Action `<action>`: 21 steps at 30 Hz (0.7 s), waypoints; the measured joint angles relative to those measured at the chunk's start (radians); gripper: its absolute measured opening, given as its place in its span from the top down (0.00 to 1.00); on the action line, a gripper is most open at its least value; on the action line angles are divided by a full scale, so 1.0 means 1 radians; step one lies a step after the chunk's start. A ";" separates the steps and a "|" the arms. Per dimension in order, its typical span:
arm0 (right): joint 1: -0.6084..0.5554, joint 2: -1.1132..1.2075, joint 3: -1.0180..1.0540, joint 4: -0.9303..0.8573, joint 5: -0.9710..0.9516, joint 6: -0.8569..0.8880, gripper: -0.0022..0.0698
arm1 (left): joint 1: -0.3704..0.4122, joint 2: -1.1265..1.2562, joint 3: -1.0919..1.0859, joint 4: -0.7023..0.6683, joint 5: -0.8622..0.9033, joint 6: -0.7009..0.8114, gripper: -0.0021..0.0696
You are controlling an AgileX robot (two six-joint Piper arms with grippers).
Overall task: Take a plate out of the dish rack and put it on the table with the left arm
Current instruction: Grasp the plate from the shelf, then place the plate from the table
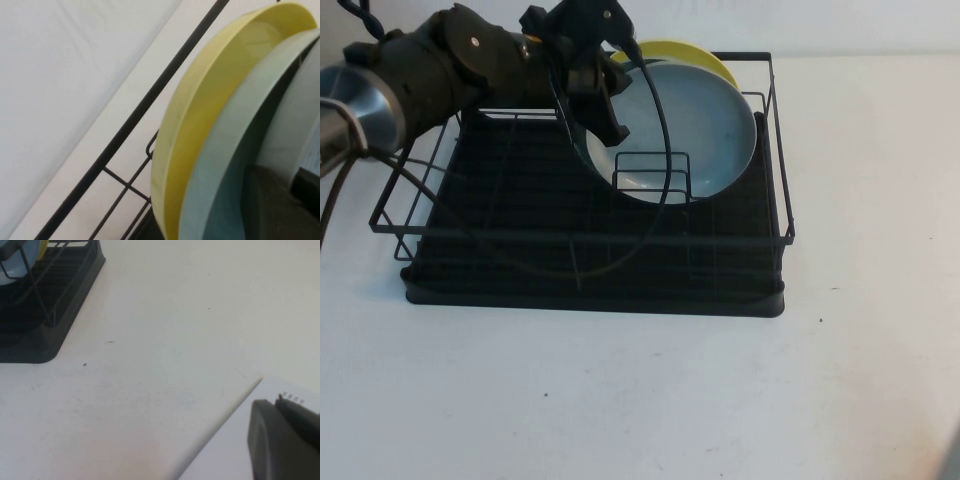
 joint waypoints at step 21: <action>-0.002 0.000 0.000 0.000 0.000 0.000 1.00 | -0.011 -0.240 -0.045 0.035 0.038 -0.094 0.97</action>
